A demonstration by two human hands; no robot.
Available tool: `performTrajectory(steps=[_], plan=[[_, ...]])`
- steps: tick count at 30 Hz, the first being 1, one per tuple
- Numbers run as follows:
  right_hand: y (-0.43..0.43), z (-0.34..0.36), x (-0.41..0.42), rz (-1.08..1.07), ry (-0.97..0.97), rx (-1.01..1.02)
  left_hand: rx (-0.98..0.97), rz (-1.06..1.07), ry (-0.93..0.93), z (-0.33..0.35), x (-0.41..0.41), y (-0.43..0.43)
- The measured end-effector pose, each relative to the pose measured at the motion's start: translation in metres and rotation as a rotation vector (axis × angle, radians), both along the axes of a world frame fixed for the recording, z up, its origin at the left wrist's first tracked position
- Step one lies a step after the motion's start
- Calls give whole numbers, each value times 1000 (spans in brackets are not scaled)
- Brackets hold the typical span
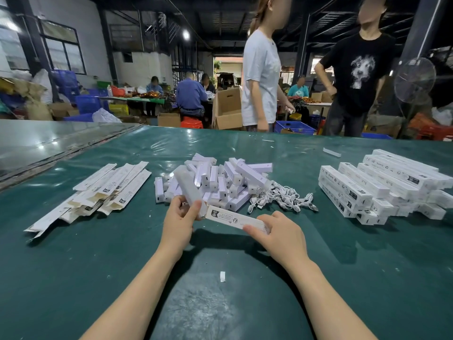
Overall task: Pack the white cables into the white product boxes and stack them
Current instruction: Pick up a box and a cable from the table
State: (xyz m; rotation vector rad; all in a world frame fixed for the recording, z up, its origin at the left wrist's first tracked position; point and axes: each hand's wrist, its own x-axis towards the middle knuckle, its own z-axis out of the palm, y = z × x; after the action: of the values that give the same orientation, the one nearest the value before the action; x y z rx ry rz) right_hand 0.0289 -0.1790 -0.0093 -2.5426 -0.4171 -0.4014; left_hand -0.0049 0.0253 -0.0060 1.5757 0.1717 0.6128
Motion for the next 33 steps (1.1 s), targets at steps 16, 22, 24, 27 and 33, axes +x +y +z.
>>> performTrajectory(steps=[16,22,24,27,33], plan=[[3,1,-1,-7,-1,-8,-205,120,-23,1,2,-17],[3,-1,0,-29,7,51,-156,53,-9,2,-1,-14],[3,-1,0,-40,9,60,-84,41,18,1,-1,-14],[3,-2,0,-56,10,55,82,3,129,-1,1,-11],[2,-1,0,-71,13,88,-26,89,92,4,1,-6]])
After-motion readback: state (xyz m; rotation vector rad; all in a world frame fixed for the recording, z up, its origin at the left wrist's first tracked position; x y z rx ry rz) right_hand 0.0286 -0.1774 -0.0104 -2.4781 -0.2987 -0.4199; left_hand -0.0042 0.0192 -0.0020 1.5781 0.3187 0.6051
